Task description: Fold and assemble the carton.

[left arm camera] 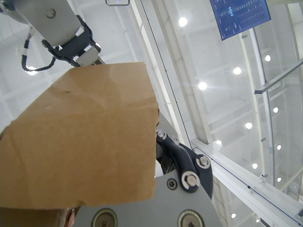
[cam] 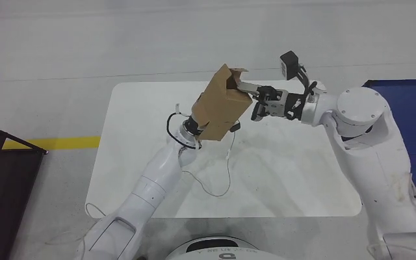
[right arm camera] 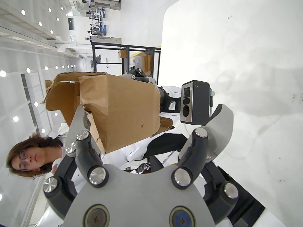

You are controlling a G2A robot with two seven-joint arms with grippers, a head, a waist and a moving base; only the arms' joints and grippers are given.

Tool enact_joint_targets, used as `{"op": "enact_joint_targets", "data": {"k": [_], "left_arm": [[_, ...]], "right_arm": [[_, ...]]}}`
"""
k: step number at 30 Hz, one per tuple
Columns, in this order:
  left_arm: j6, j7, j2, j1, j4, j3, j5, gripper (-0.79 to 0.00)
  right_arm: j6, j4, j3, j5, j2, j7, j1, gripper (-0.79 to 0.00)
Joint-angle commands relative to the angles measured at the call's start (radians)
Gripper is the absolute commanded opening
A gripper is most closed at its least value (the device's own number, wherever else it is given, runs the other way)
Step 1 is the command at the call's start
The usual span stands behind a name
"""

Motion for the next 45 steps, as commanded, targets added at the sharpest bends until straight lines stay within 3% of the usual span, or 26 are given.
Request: {"op": "enact_joint_targets", "data": {"k": [1,17,20,27,37,45], "left_arm": [[0.003,0.001,-0.002,-0.002,-0.001,-0.003,0.004,-0.785],[-0.009,-0.008,-0.004,-0.002,-0.009,-0.053,0.069,-0.785],[0.011,-0.012,-0.001,0.003,-0.02,-0.06,0.087,-0.785],[0.04,-0.011,-0.001,0.012,-0.033,-0.062,0.119,-0.785],[0.038,-0.01,-0.003,0.015,-0.036,-0.068,0.147,-0.785],[0.013,0.023,0.011,0.021,-0.038,-0.094,0.263,-0.785]], "right_arm": [[-0.003,0.009,-0.009,-0.008,0.0,-0.002,0.014,0.0],[-0.033,0.009,0.053,0.068,0.003,-0.044,0.011,0.0],[-0.043,0.029,0.034,-0.025,0.008,-0.068,-0.006,0.0],[-0.087,0.003,0.038,-0.09,0.025,0.064,0.007,0.0],[-0.095,-0.032,-0.006,-0.172,0.036,0.134,0.03,0.0],[-0.165,-0.115,0.135,-0.228,0.056,0.069,-0.004,0.0]]}}
